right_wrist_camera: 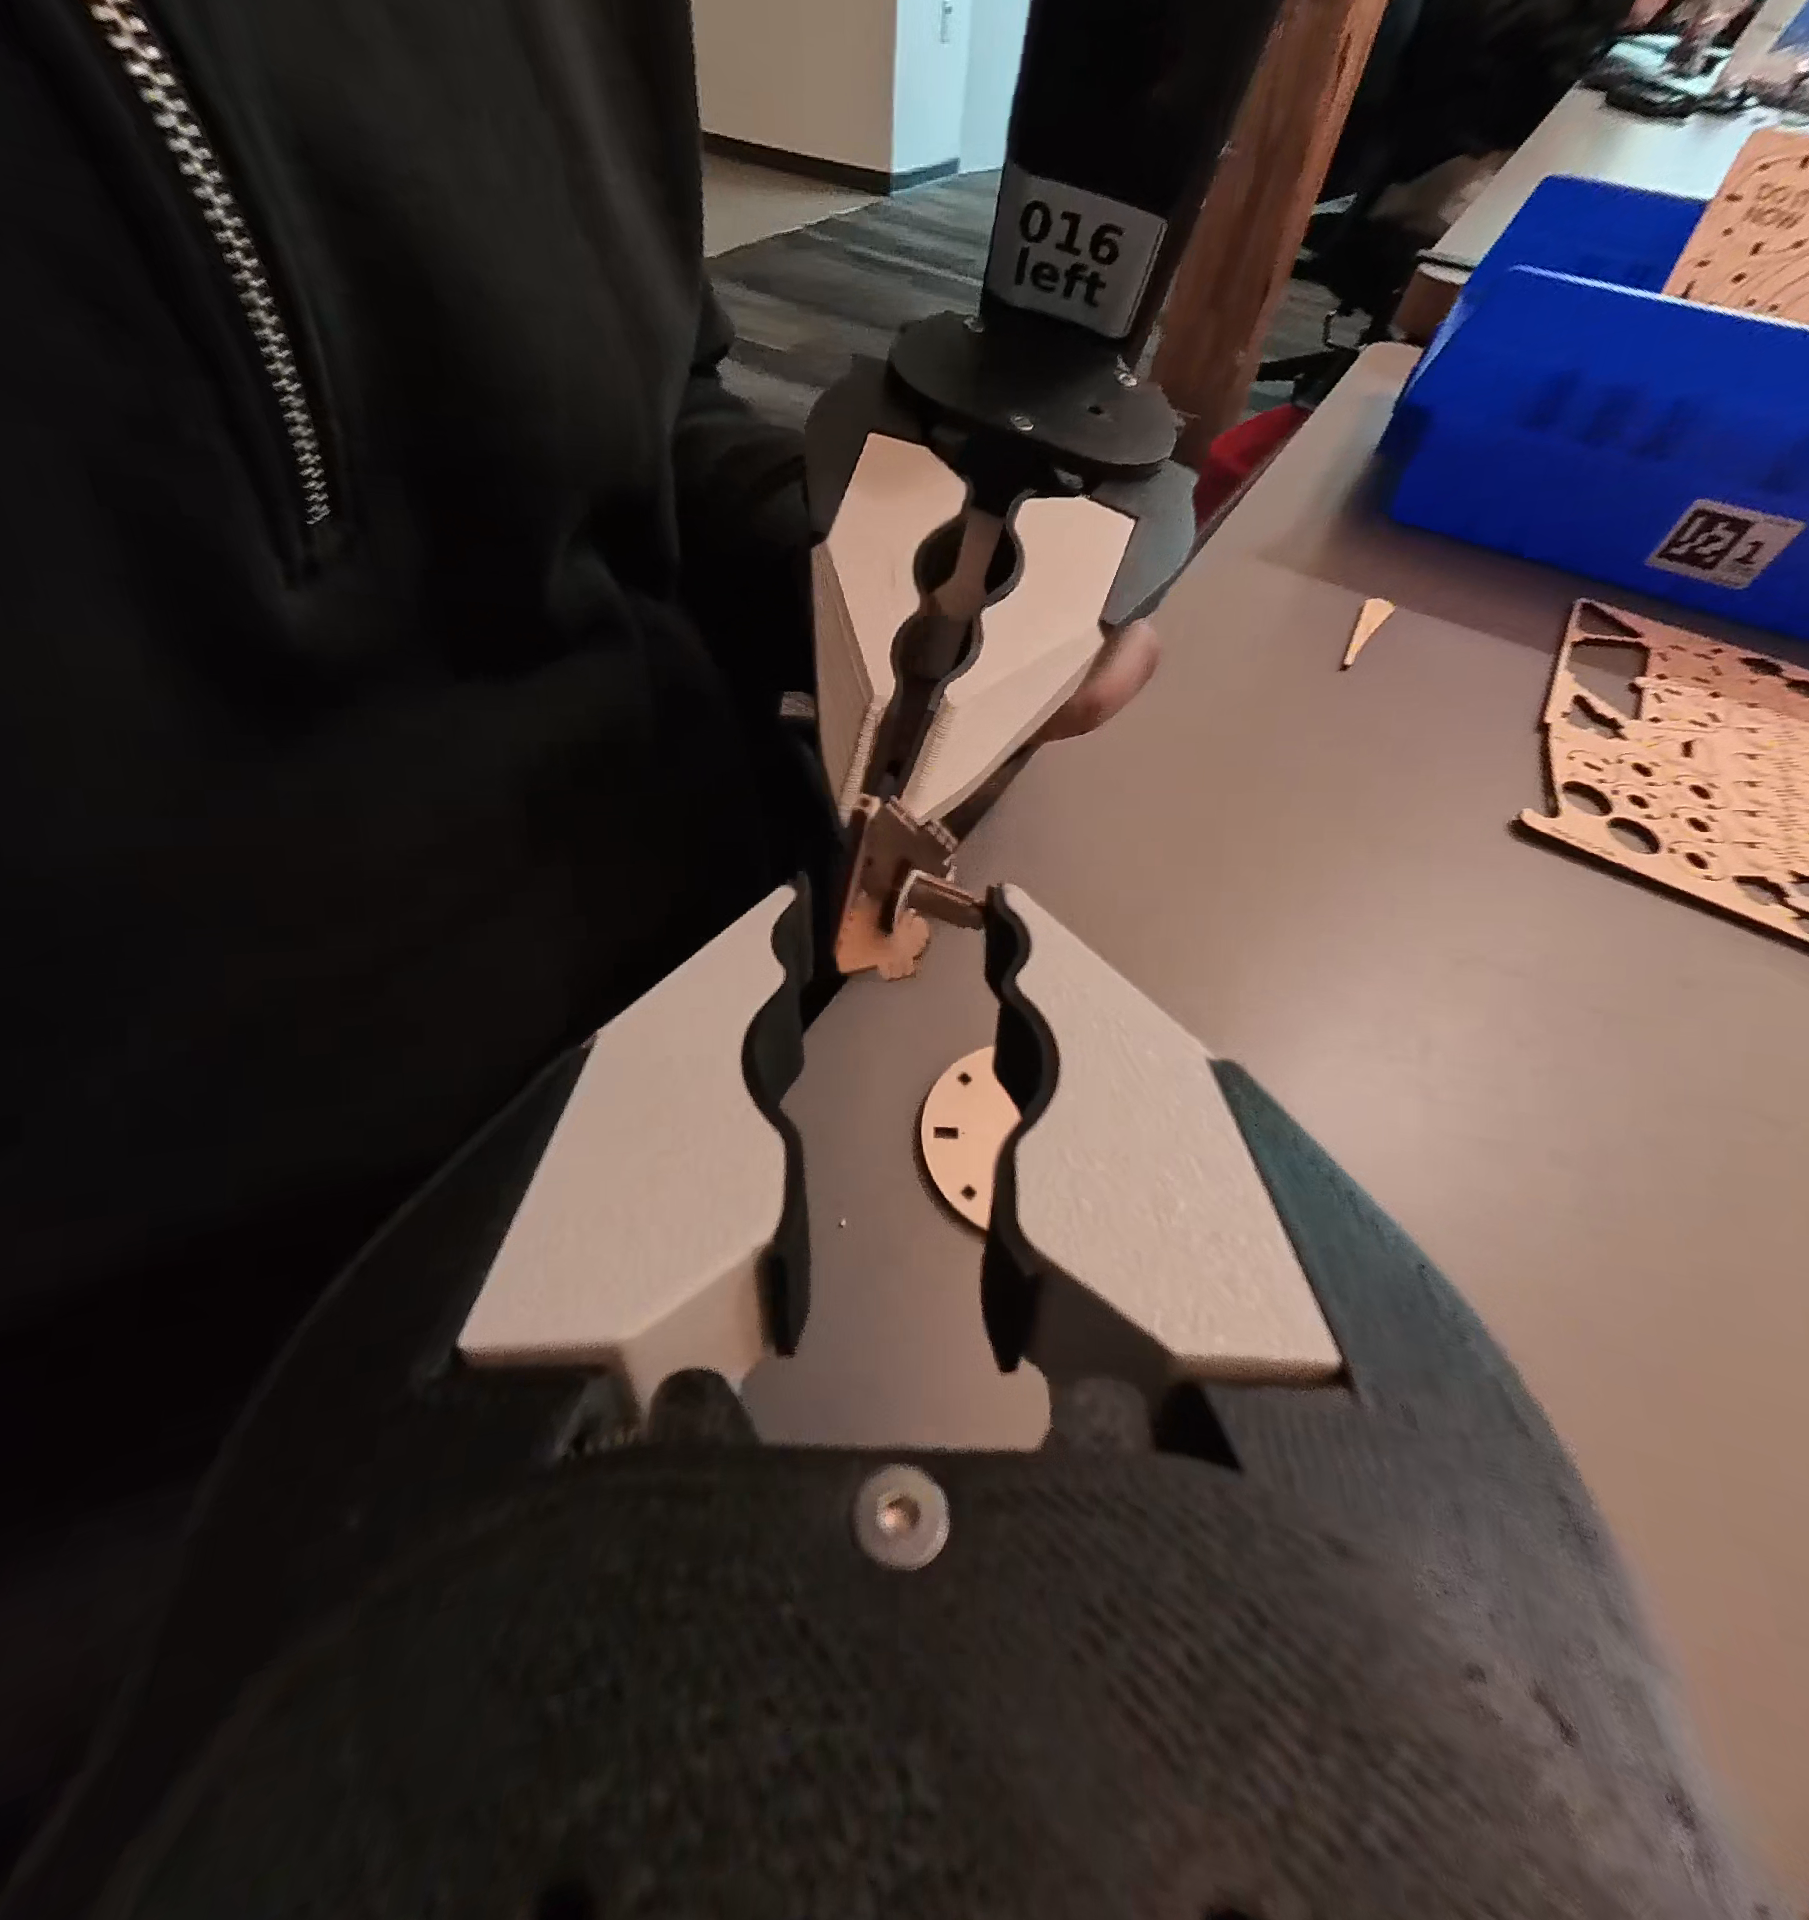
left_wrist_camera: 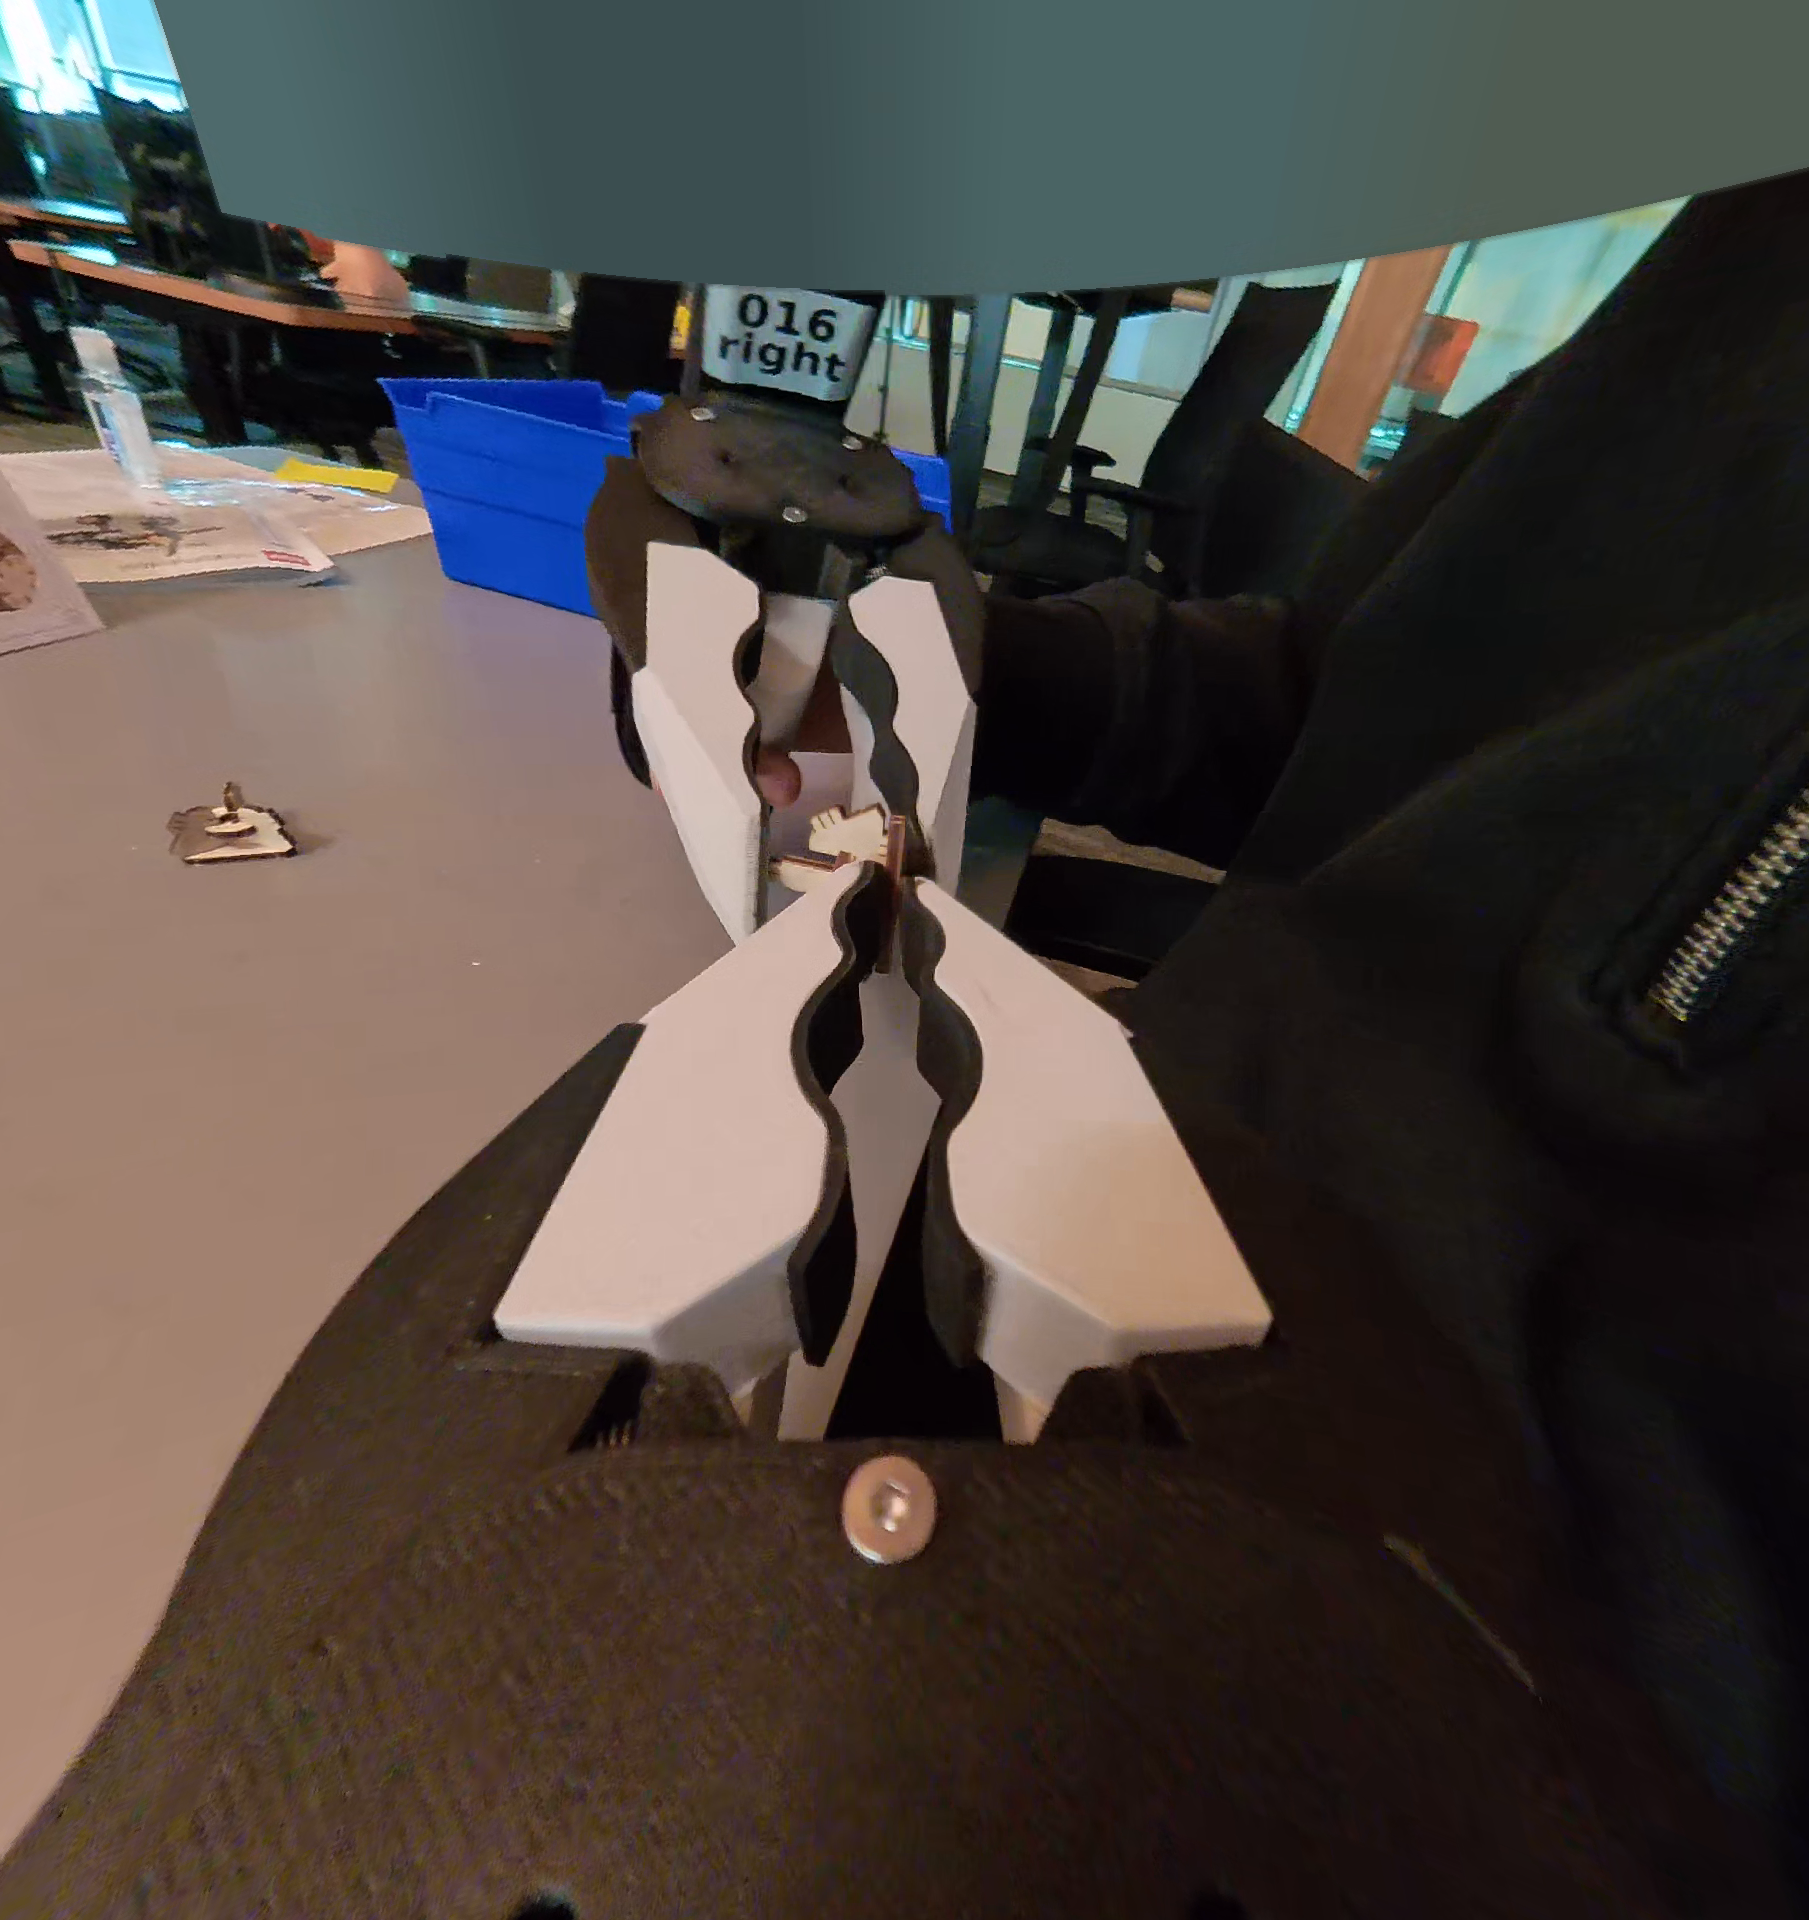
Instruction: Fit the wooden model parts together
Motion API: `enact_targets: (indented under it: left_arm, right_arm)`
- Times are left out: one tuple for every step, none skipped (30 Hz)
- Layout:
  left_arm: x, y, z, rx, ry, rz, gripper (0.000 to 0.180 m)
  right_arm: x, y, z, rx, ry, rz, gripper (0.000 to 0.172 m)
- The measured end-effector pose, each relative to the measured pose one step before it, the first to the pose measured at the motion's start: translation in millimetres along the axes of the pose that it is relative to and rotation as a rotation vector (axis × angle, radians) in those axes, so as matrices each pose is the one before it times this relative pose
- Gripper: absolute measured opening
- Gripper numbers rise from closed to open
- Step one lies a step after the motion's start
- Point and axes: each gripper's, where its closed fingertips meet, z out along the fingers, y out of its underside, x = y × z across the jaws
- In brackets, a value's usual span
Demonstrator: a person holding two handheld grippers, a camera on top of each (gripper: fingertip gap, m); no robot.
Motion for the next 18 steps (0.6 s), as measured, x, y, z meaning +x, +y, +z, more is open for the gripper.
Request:
enact_targets:
  left_arm:
    - [0.37,0.13,-0.14,0.0011,0.0038,-0.0009,0.002]
    - [0.66,0.00,-0.47,0.0013,0.0069,-0.0019,0.002]
    - [1.04,0.04,-0.34,0.0008,0.0116,-0.0067,0.002]
    - [1.05,-0.20,-0.57,0.0032,0.0122,-0.0077,0.002]
    - [1.02,-0.07,-0.59,0.0034,0.0133,-0.0075,0.002]
    - [0.07,0.31,-0.48,0.0008,0.0081,-0.0083,0.002]
    - [-0.75,0.76,-0.41,-0.0001,0.0023,-0.0065,0.002]
    - [-0.84,0.54,-0.41,0.0011,-0.0002,-0.0056,0.002]
    - [-0.99,-0.03,-0.41,0.0035,-0.0033,-0.0052,0.002]
    - [-1.63,-0.69,-0.87,0.0056,-0.0081,-0.0049,0.002]
    - [-2.19,-0.98,-0.89,0.0055,-0.0114,-0.0027,0.002]
    - [-2.09,-0.59,-0.99,0.0035,-0.0107,-0.0011,0.002]
    - [-1.95,-0.81,-1.17,0.0059,-0.0094,-0.0012,0.003]
    - [-1.43,-0.98,-1.60,0.0079,-0.0051,-0.0011,0.005]
    - [-2.05,-0.88,-1.75,0.0094,-0.0074,-0.0027,0.009]
    - [-3.07,-0.99,-1.69,0.0109,-0.0133,-0.0048,0.016]
    - [-2.80,-0.87,-1.51,0.0103,-0.0109,-0.0059,0.022]
    - [-2.75,-0.02,-0.68,0.0050,-0.0121,-0.0061,0.027]
  right_arm:
    - [-0.55,-0.40,0.01,0.0052,-0.0144,0.0077,0.030]
    - [-0.69,-0.84,-0.05,0.0091,-0.0154,0.0113,0.030]
    - [-1.06,-1.15,-0.03,0.0112,-0.0175,0.0131,0.030]
    - [-1.01,-1.14,0.11,0.0112,-0.0170,0.0114,0.029]
    - [-0.90,-0.88,0.48,0.0094,-0.0150,0.0090,0.029]
    - [-0.24,-0.13,0.47,0.0038,-0.0099,0.0075,0.029]
    - [0.62,0.62,0.48,-0.0026,-0.0028,0.0047,0.029]
    - [1.00,0.89,0.40,-0.0045,0.0022,0.0002,0.029]
    - [1.22,0.24,0.19,-0.0019,0.0058,-0.0020,0.029]
    - [1.86,-0.47,-0.31,0.0030,0.0109,-0.0019,0.029]
    - [2.31,-1.04,-0.59,0.0078,0.0152,-0.0022,0.029]
    - [2.29,-1.23,-0.98,0.0087,0.0159,-0.0033,0.029]
    - [2.28,-0.61,-1.10,0.0036,0.0165,-0.0042,0.029]
    - [2.10,-0.24,-1.21,0.0008,0.0162,-0.0046,0.029]
    - [1.50,-0.83,-1.42,0.0045,0.0130,-0.0028,0.029]
    - [1.11,-1.88,-1.56,0.0110,0.0096,0.0007,0.029]
    - [0.72,-2.56,-1.61,0.0157,0.0066,0.0033,0.029]
    - [0.61,-2.36,-1.41,0.0150,0.0051,0.0053,0.029]
